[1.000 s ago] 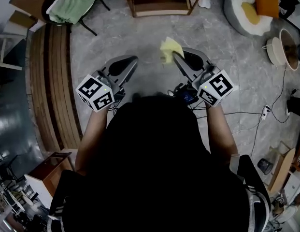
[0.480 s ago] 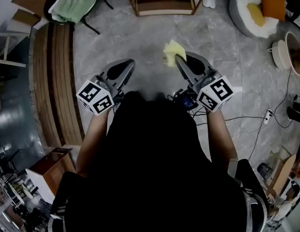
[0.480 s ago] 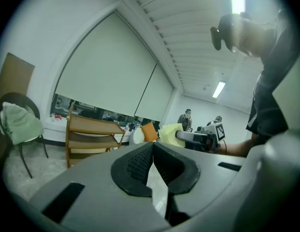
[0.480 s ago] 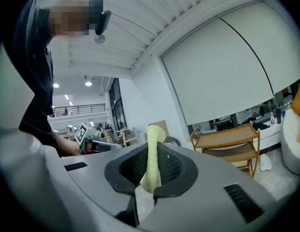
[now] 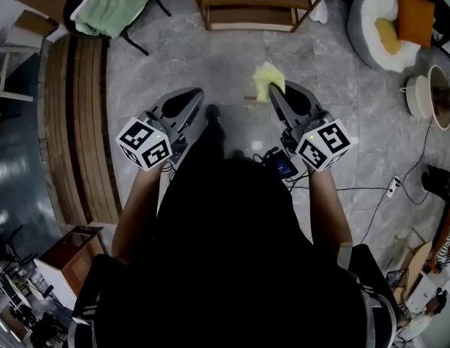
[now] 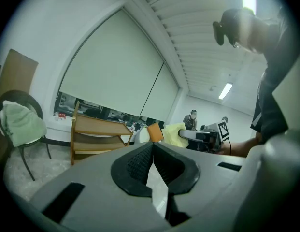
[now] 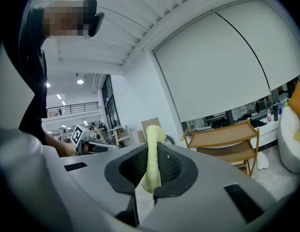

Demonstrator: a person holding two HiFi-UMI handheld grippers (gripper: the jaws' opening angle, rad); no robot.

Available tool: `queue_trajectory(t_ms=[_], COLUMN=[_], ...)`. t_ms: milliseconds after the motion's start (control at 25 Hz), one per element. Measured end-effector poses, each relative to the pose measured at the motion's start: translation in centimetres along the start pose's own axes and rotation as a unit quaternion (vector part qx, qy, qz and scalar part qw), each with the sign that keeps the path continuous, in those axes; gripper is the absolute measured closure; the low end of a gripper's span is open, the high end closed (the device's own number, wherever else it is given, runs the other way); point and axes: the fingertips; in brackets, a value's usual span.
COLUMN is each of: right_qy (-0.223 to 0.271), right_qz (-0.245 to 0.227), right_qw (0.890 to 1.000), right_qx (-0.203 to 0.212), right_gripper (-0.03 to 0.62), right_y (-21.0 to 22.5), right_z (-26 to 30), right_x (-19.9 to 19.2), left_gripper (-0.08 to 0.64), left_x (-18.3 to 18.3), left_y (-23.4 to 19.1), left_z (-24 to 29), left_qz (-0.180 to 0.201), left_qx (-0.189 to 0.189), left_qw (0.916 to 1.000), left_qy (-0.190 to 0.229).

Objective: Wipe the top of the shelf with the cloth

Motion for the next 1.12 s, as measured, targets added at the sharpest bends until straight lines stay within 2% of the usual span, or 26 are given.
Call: queue_trajectory(t_ms=[280,520,760,1000,1120], right_qy=[-0.036,-0.037,-0.033,-0.042,-0.041], right_qz=[-0.019,-0.027,-0.015,-0.013,-0.005], right_qw=[0.999,0.999,0.999,0.998,0.999], right_qx=[-0.013,-0.027,-0.036,-0.034,-0.02], right_gripper=[0.549,0.549,0.549,0.549,0.549], right_y=[2.1,2.4,3.7,8.8,12.1], right_z=[10.5,16.2,21.0,25.1,28.3], right_x=[3.0,6.0,7.7,8.5,9.0], left_gripper=[0.548,0.548,0.548,0.548,0.548], left_x=[4.9,8.9,10.4,12.6,13.6], left_y=[-10.8,-15.4,-21.4,-25.5,-28.1], left_z=[1.5,1.0,2.4,7.1,9.4], left_qz=[-0.012,-0.007,-0.028,-0.02,-0.01], left_qx=[-0.004,-0.018,-0.03,-0.029,-0.011], left_qw=[0.9998,0.9996,0.999,0.9993,0.9999], left_qy=[0.014,0.021,0.016,0.012,0.002])
Point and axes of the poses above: the fingertips, and each gripper's own axes: z forward along the fingers, y to its right, x out of its top, and after that the axes turned 15 degrees about -x, right-handed
